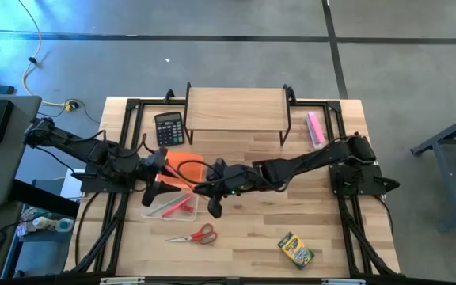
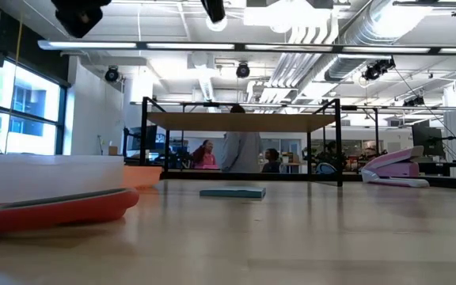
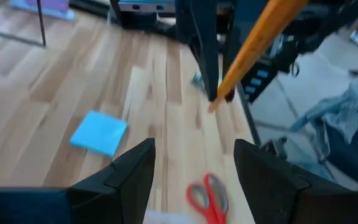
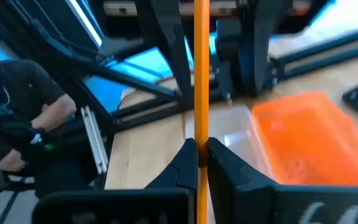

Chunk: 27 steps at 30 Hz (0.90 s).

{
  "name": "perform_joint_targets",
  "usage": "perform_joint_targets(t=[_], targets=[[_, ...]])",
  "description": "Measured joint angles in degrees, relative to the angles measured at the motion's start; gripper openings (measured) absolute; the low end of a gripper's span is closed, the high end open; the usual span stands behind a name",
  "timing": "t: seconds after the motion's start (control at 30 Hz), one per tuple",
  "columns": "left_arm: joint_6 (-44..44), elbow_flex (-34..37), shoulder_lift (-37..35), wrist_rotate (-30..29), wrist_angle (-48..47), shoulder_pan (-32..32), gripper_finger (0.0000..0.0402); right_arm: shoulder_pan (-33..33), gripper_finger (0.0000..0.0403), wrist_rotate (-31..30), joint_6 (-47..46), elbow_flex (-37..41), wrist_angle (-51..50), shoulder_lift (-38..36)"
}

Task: Pack school essentials
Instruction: Put the orange pencil into the supply box

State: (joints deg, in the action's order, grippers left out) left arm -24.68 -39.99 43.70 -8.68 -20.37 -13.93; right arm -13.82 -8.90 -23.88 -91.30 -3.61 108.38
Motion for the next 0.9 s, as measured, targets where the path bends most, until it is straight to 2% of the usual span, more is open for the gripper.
perform_joint_targets(t=[0.4, 0.67, 0.77, 0.9], targets=[[2.4, 0.0, 0.0, -1.0, 15.5, 0.0, 0.0209, 1.2, 0.0003, -1.0, 1.5, -3.5, 0.9, 0.0], [2.4, 0.0, 0.0, -5.8, 17.8, 0.0, 0.0208, 1.2, 0.0003, -1.0, 1.5, -3.5, 1.5, 0.0], [2.4, 0.0, 0.0, -6.6, 17.8, 0.0, 0.0197, 1.2, 0.0003, -1.4, 1.5, -3.5, 1.5, 0.0], [3.2, 0.0, 0.0, -6.7, 17.8, 0.0, 0.0159, 1.3, 0.0003, -1.5, 1.5, -3.5, 1.5, 0.0]])
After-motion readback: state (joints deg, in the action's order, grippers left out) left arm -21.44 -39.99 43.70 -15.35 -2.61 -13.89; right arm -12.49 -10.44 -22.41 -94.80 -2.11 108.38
